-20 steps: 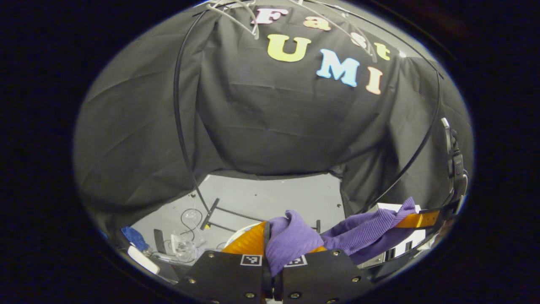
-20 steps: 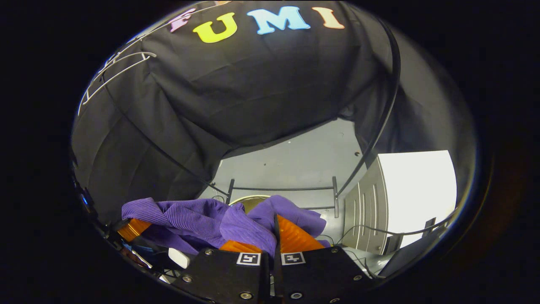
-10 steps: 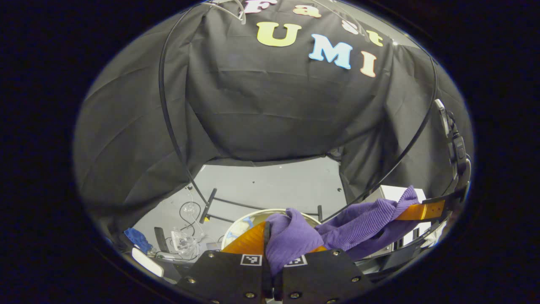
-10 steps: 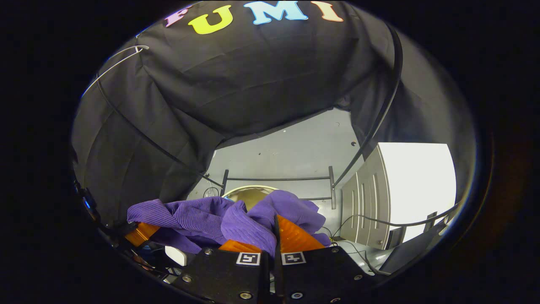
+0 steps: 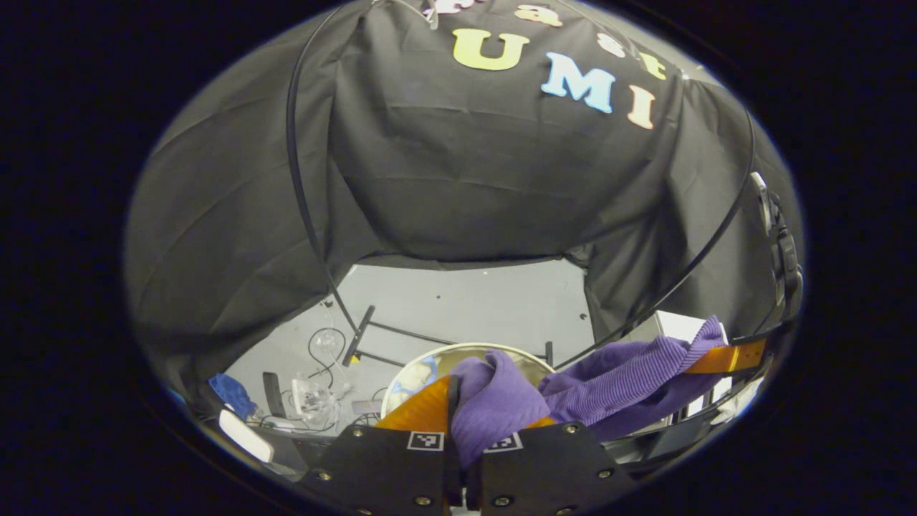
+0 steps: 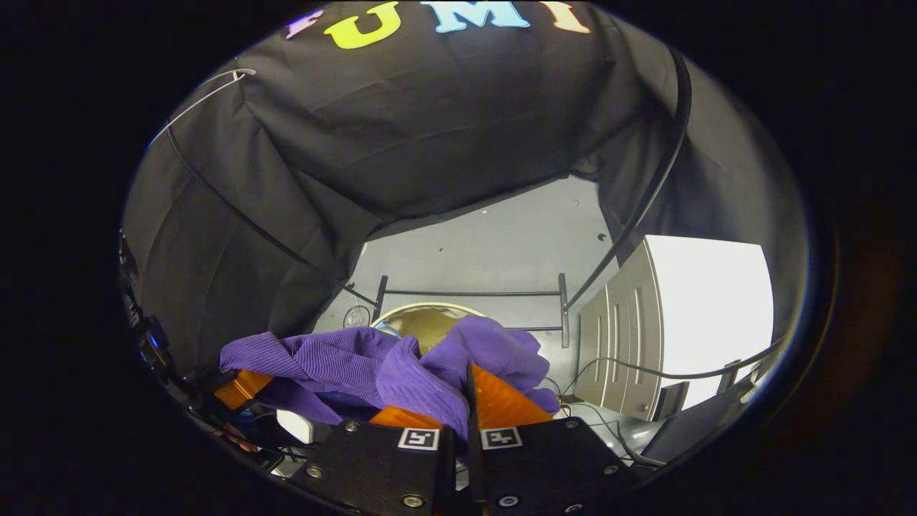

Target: Grasp the clothes on the hanger with both hands and then place them into the laundry hamper below.

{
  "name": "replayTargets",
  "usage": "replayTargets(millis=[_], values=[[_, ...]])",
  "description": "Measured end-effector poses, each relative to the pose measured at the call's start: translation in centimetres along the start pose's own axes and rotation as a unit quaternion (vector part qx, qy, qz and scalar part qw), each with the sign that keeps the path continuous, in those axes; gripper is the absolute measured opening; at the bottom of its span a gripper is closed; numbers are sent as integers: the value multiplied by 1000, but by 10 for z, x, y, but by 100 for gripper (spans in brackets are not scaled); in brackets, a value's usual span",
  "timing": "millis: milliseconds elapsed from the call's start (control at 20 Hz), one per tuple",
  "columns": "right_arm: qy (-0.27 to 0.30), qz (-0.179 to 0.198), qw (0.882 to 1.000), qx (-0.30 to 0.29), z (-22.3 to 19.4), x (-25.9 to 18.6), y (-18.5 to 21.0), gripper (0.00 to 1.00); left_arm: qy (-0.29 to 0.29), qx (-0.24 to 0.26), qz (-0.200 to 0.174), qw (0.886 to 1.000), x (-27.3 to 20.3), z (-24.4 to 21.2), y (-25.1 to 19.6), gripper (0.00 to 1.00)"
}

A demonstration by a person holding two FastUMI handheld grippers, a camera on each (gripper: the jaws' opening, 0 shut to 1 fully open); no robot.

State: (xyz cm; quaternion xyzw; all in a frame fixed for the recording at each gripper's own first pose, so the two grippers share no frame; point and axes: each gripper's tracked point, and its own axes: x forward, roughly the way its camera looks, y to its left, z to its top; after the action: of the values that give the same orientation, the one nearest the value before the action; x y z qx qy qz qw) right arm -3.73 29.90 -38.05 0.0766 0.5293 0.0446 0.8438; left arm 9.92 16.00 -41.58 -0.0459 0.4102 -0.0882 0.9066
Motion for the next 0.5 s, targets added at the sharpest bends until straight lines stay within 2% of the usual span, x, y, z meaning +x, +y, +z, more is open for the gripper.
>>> replayTargets(millis=[150,200,250,300,400,500], values=[[9,12,1000,-5,-7,0,4,9,11,-25,14,1000,0,-7,1,2],[13,12,1000,-8,-12,-1,3,14,13,-36,14,999,0,-9,4,10],[14,18,1000,-9,-13,-3,4,12,18,-44,20,999,1,-11,6,12],[13,31,999,-9,-12,-6,11,22,21,-50,24,998,-1,-16,10,10],[12,60,998,-16,-9,-12,25,53,15,-57,27,998,-7,-12,6,41],[2,61,997,-38,-6,-21,21,82,10,-53,50,997,-17,-5,8,73]])
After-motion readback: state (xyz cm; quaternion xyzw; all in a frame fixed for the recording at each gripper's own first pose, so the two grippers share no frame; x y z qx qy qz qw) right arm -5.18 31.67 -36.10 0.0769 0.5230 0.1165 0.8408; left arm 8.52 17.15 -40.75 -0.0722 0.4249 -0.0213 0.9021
